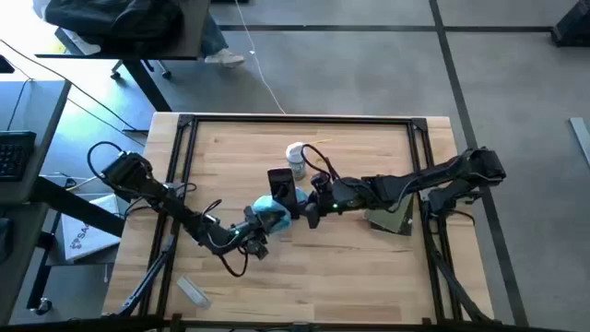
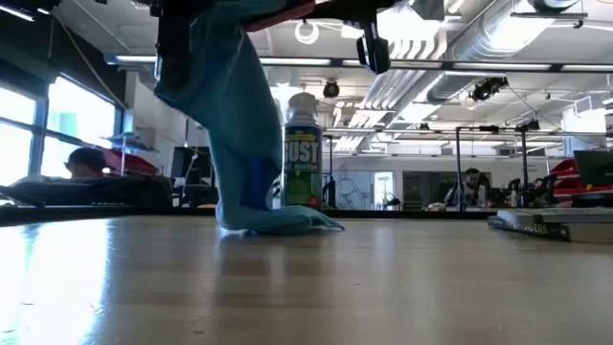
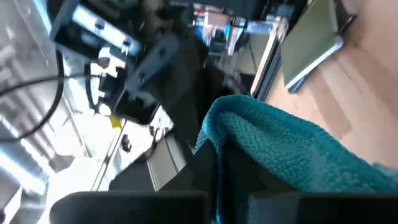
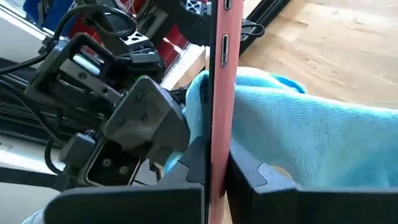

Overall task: Apply microfiber cloth
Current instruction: Wipe the front and back of the pink cellphone with a blue microfiber cloth

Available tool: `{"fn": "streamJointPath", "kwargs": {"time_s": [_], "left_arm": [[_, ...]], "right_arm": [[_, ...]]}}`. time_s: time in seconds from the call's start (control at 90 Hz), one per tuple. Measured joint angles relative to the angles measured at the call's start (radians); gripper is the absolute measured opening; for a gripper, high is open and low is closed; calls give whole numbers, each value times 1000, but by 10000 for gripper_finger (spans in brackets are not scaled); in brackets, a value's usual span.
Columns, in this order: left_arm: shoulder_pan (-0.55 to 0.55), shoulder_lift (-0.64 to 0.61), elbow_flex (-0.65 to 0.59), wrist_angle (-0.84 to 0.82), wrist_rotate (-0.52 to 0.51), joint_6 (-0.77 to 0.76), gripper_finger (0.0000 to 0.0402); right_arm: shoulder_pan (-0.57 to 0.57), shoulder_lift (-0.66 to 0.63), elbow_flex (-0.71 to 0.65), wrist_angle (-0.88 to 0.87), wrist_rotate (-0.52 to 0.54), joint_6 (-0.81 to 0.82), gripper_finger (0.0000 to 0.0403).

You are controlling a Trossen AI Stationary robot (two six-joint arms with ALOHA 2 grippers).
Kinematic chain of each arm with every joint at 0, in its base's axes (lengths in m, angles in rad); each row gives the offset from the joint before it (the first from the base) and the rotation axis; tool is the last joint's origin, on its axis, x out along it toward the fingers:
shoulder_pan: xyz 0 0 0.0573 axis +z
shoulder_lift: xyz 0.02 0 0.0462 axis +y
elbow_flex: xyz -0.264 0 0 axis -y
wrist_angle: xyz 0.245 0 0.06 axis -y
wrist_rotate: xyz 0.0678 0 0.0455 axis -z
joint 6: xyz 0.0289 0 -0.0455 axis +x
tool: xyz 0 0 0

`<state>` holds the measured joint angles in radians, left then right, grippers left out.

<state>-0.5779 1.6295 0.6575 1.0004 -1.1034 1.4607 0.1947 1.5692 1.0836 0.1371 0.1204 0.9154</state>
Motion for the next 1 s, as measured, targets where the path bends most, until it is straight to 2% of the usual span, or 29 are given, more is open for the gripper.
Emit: {"fn": "streamJointPath", "kwargs": {"time_s": [0.211,0.478,0.7,0.856,1.0], "left_arm": [[-40,0,-52,-4,-32,-99,0],[-57,0,-54,-18,86,-243,0],[-60,3,-56,-20,129,-361,0],[-100,3,-56,-11,74,-379,0],[-149,-11,-55,-9,-22,-301,0]], "right_arm": [[0,2,-2,-7,-16,0,1],[-5,2,-1,18,-31,1,1],[-3,-2,5,44,-41,-8,1],[-4,-2,5,40,-27,-16,1],[-4,-2,4,32,-22,-25,1]]}}
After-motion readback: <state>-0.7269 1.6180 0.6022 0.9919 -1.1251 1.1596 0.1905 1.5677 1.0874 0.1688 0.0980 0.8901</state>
